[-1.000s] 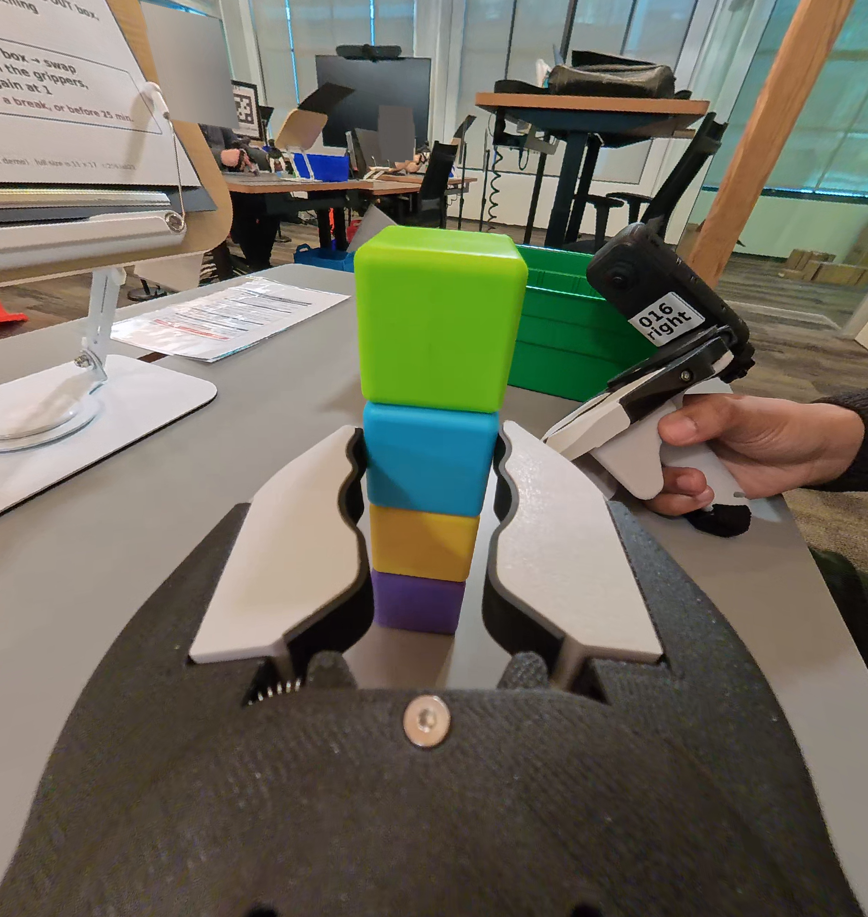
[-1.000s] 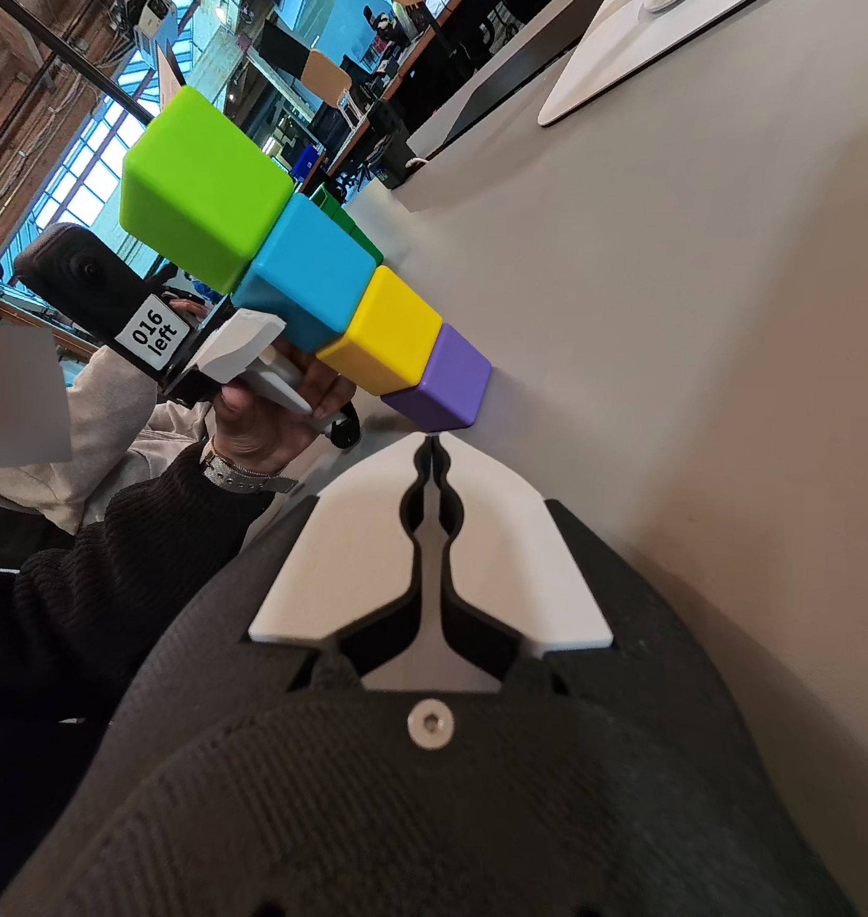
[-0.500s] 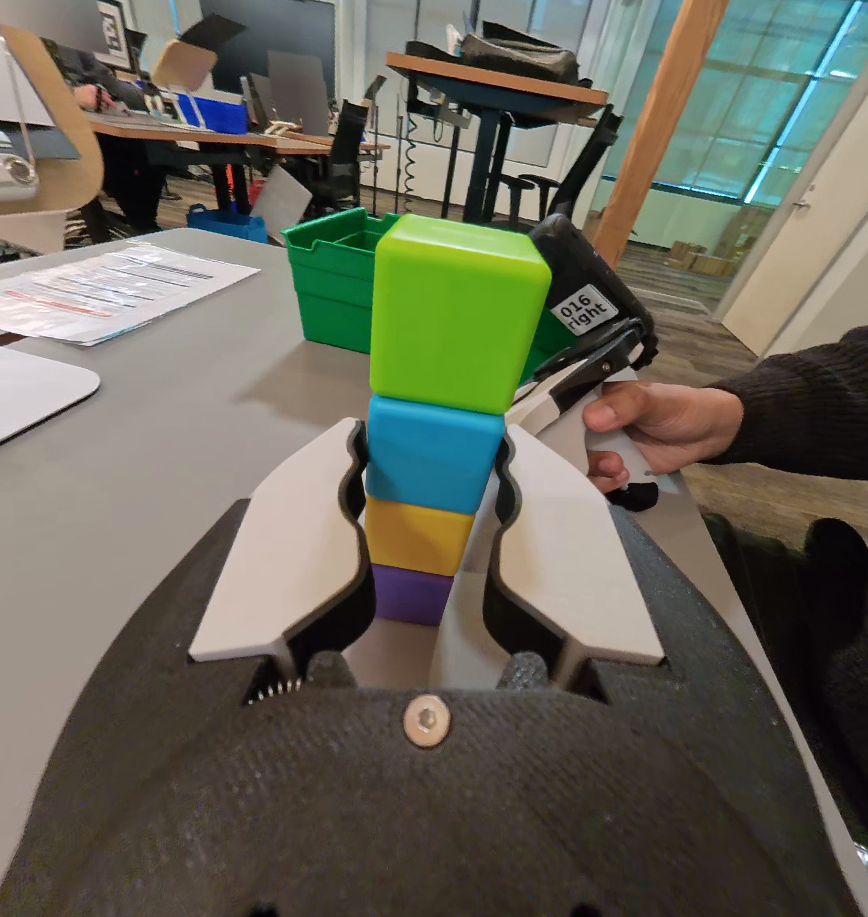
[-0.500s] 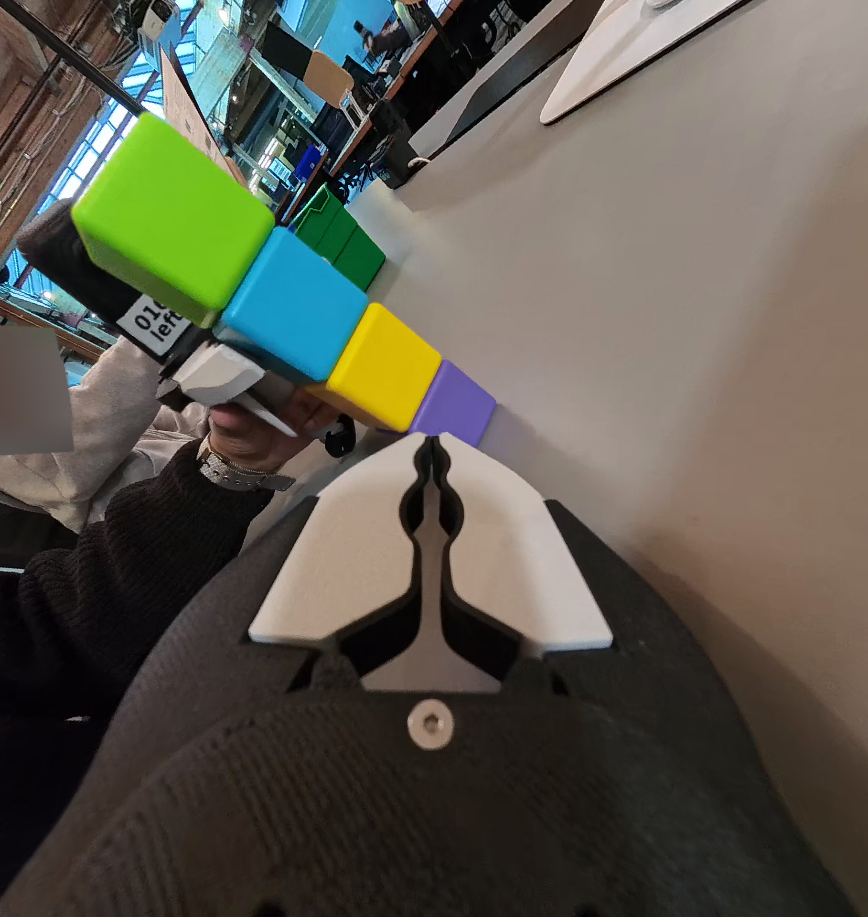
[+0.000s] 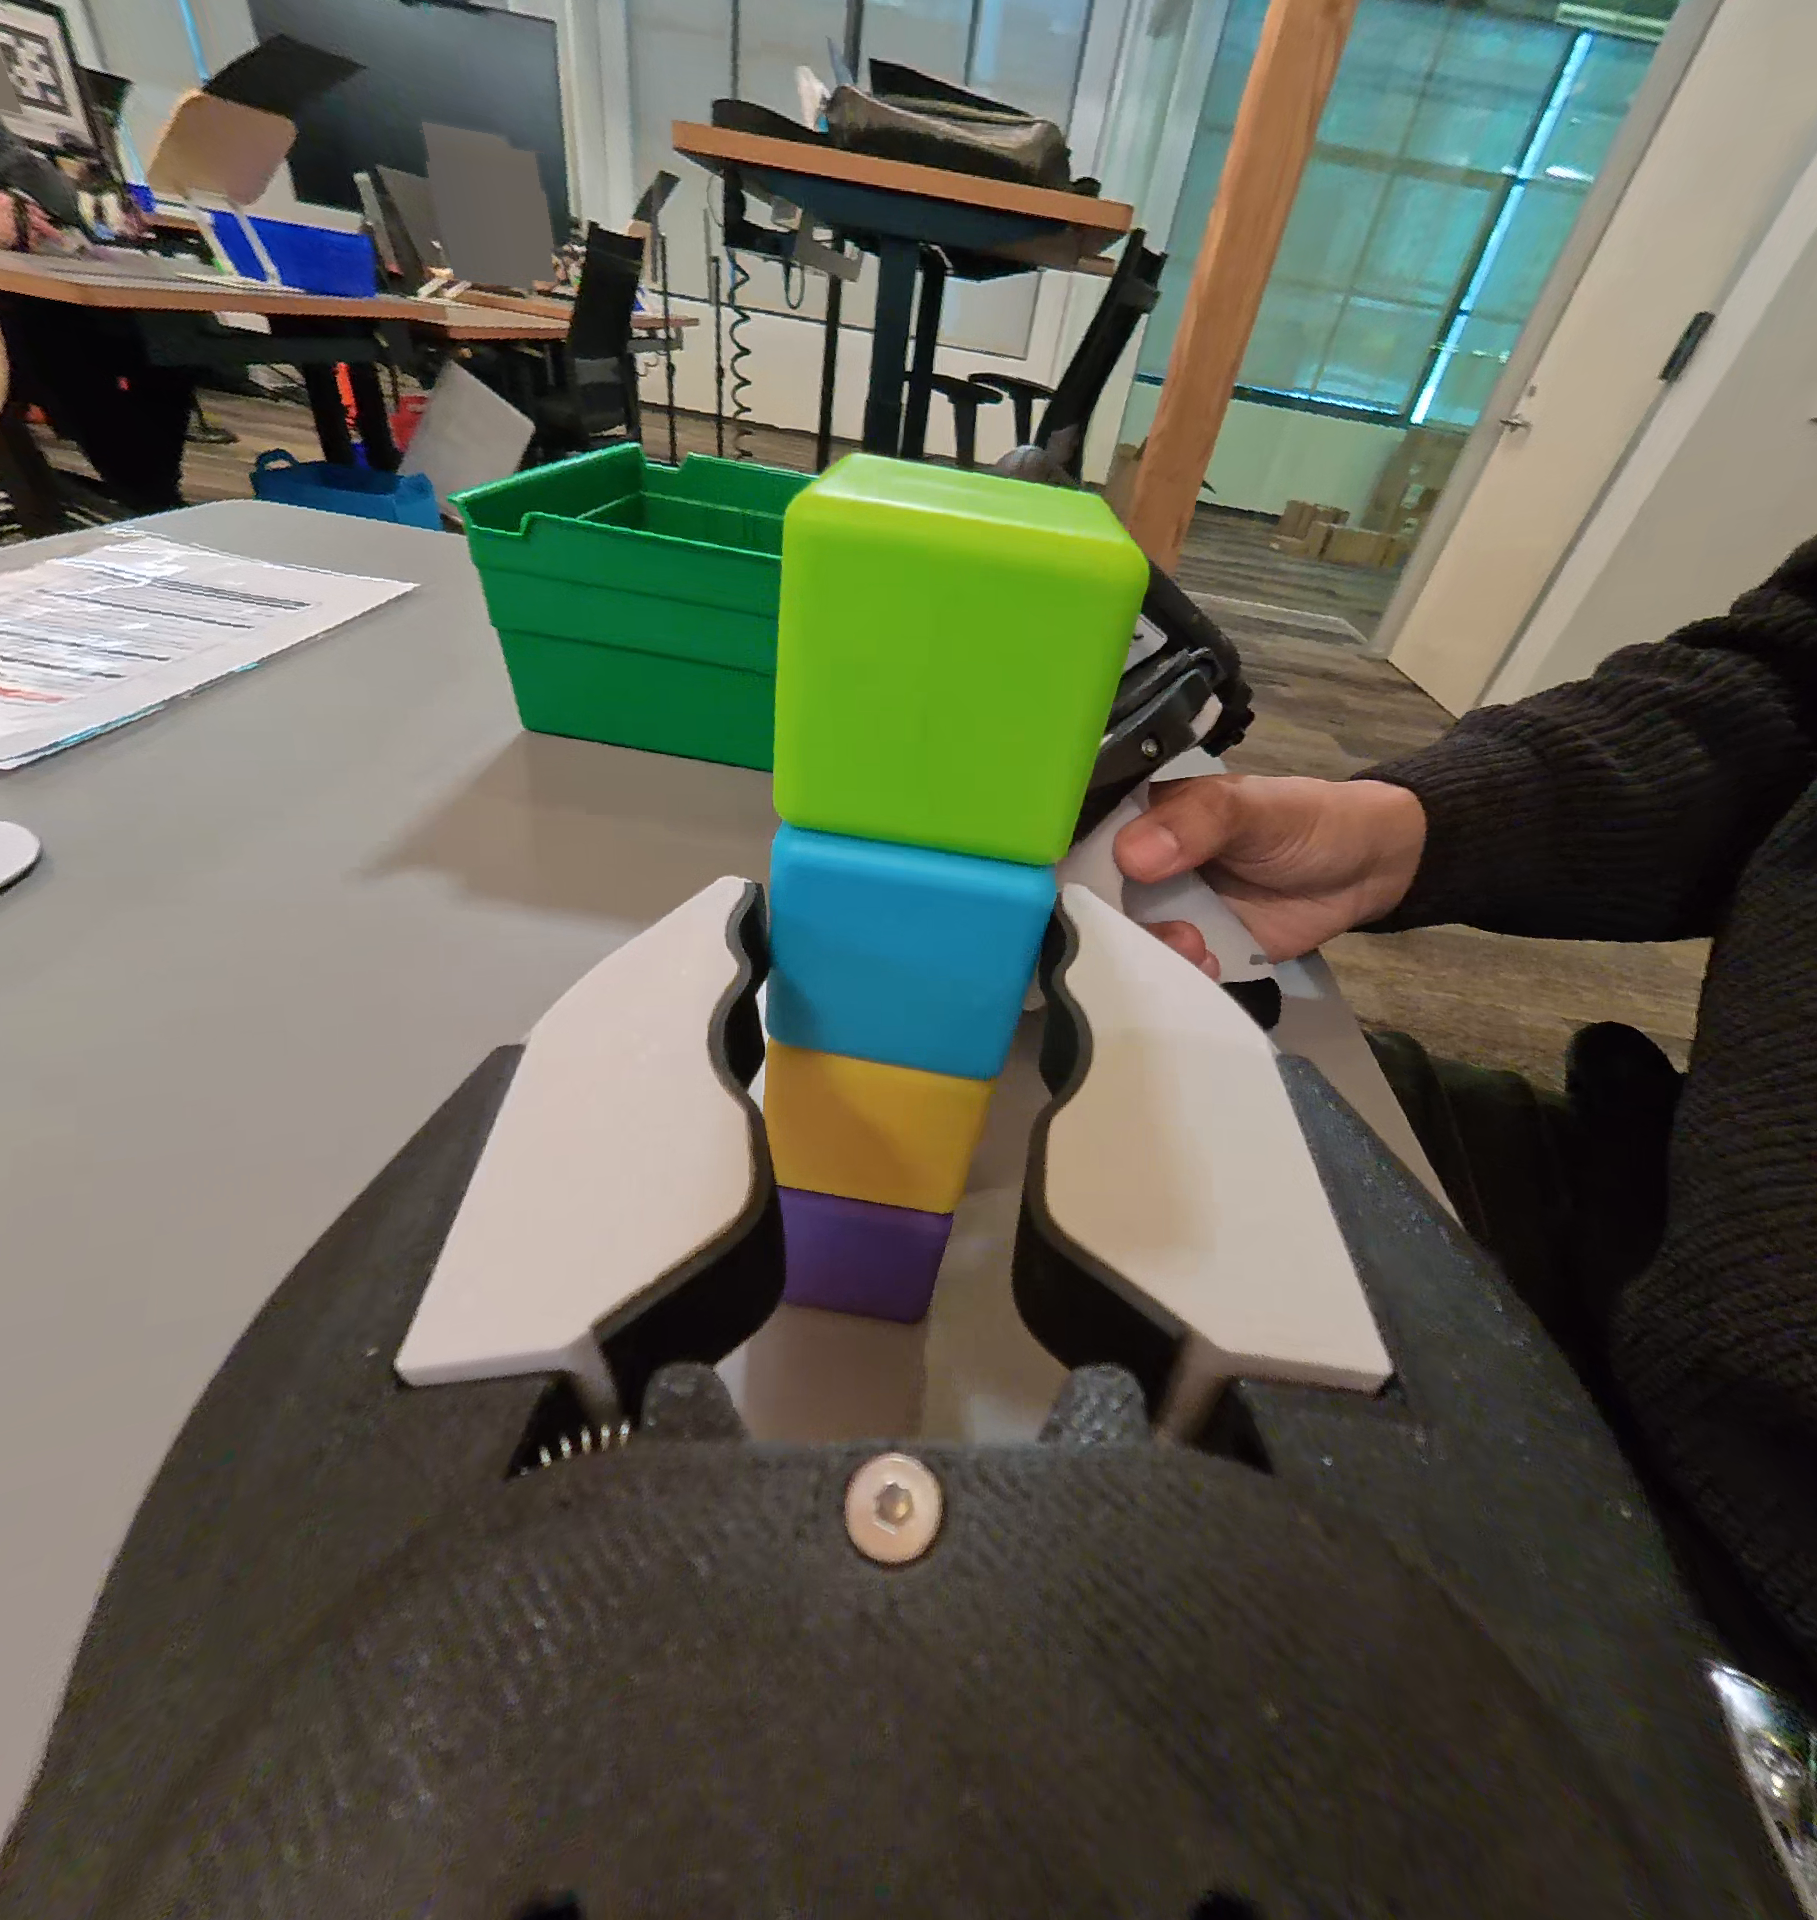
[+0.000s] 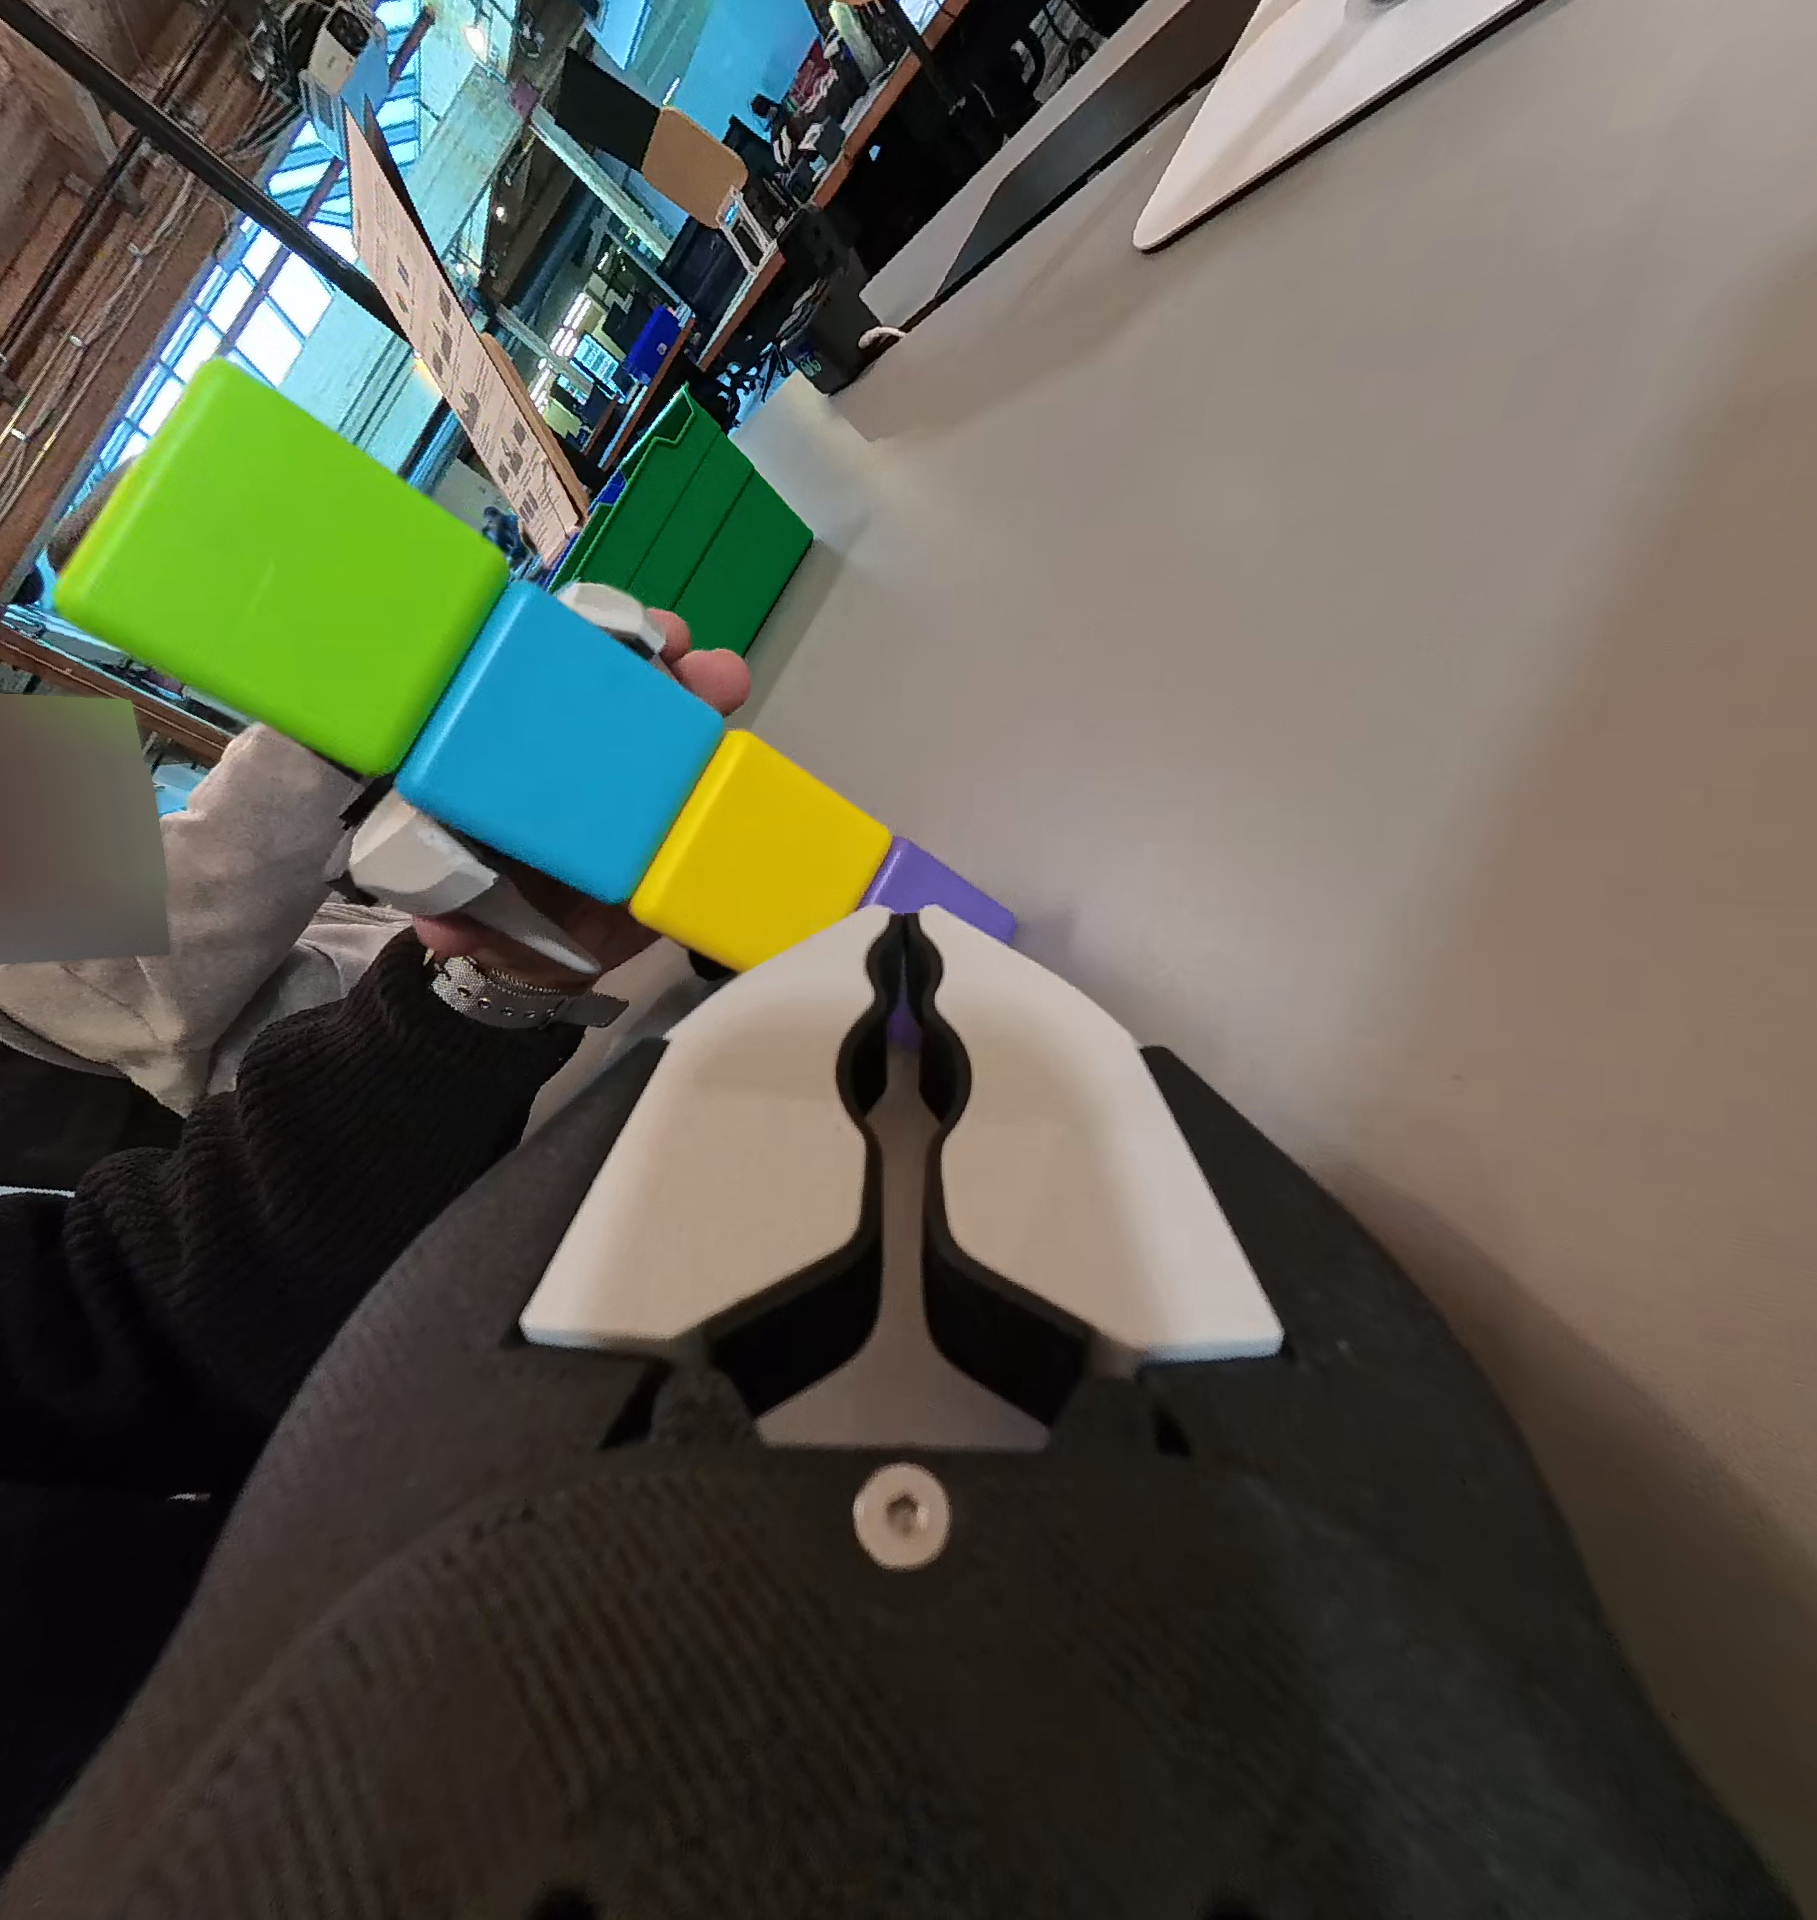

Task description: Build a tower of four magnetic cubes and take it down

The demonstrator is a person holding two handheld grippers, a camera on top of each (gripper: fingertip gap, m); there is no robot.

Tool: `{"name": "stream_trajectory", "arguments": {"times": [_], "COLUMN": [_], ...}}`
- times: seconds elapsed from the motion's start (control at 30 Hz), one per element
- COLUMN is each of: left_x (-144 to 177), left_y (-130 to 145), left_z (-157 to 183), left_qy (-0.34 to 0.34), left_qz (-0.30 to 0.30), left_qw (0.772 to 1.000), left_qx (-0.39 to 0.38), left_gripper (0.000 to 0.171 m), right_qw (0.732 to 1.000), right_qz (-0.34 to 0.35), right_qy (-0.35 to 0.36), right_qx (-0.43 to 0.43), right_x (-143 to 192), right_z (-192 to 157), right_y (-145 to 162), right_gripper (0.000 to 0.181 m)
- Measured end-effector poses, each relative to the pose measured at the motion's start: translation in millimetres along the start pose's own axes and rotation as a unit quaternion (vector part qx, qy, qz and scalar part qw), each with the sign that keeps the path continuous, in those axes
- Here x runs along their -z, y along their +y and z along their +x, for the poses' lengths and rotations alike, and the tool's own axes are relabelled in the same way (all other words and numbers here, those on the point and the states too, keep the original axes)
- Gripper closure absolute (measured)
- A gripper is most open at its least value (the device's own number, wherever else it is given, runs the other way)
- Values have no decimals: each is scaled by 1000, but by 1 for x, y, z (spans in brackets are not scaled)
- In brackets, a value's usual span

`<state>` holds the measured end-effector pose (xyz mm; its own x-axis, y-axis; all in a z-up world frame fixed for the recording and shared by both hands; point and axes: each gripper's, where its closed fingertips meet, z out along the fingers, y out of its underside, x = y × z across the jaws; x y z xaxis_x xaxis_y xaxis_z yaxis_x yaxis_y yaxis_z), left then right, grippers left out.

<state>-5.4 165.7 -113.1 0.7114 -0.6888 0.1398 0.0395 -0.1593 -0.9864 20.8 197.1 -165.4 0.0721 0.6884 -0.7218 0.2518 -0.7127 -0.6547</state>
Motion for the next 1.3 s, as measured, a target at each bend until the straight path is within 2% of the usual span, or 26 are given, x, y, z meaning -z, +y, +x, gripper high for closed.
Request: {"name": "stream_trajectory", "arguments": {"times": [0.37,1.03,1.3], "left_x": [-1,-5,-7], "left_y": [5,11,0], "left_z": [5,6,8], "left_qy": [16,-2,-12], "left_qz": [-13,-45,-23], "left_qw": [1000,999,1000], "left_qx": [4,-12,-9], "left_gripper": [118,115,112], "right_qw": [1000,1000,1000], "right_qz": [-1,-6,-7], "right_qy": [-2,-5,-5], "right_qx": [-2,-5,-7], "right_x": [0,0,0], "right_z": [0,-1,0], "right_y": [1,3,3], "right_gripper": [181,181,181]}}
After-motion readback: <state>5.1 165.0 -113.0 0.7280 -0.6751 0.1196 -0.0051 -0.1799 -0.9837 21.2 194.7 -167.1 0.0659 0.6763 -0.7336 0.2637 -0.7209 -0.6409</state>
